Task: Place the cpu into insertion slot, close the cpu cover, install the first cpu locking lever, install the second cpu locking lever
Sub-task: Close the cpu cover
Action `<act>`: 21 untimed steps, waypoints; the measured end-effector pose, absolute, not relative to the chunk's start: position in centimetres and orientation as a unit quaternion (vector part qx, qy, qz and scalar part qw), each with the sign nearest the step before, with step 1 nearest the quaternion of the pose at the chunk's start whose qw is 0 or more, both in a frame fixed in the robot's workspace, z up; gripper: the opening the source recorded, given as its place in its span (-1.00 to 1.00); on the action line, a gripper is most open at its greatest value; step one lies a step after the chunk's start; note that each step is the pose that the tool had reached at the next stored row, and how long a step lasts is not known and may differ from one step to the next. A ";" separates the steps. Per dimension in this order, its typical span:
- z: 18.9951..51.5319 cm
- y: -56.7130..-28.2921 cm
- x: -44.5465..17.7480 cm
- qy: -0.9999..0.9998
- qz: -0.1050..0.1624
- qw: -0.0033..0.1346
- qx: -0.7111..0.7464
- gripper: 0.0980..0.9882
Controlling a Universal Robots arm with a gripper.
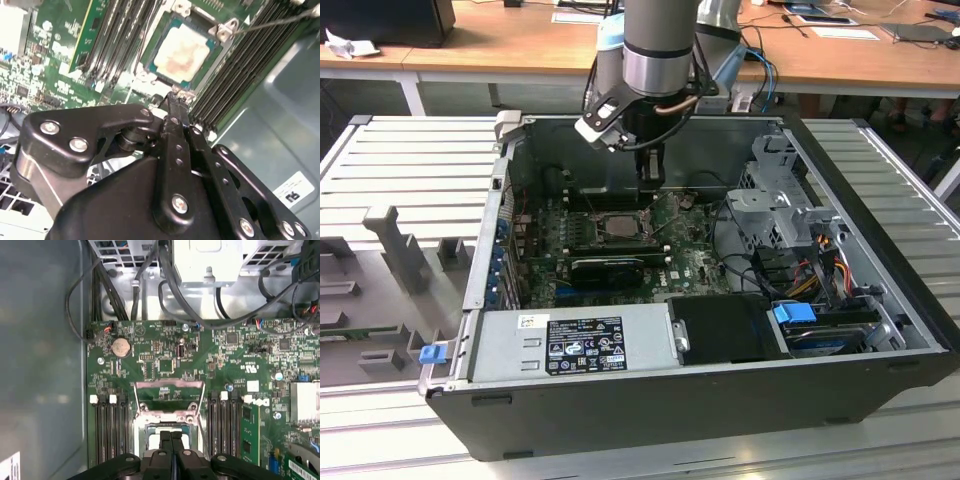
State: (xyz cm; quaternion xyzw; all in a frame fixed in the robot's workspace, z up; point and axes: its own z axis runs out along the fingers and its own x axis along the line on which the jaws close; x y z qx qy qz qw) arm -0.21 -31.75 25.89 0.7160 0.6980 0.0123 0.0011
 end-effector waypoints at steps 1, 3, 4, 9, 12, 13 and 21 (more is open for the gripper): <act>25.9 -31.7 0.0 0.698 0.012 0.001 0.716 -0.98; 26.0 -31.7 0.2 0.698 0.012 0.001 0.716 -0.98; 26.1 -31.7 0.2 0.698 0.012 0.001 0.716 -0.98; 26.5 -31.7 0.7 0.698 0.012 0.001 0.716 -0.98; 26.5 -31.7 1.8 0.698 0.012 0.001 0.716 -0.98; 26.5 -31.7 2.1 0.698 0.012 0.001 0.716 -0.98; 26.5 -31.6 4.0 0.698 0.012 0.001 0.716 -0.98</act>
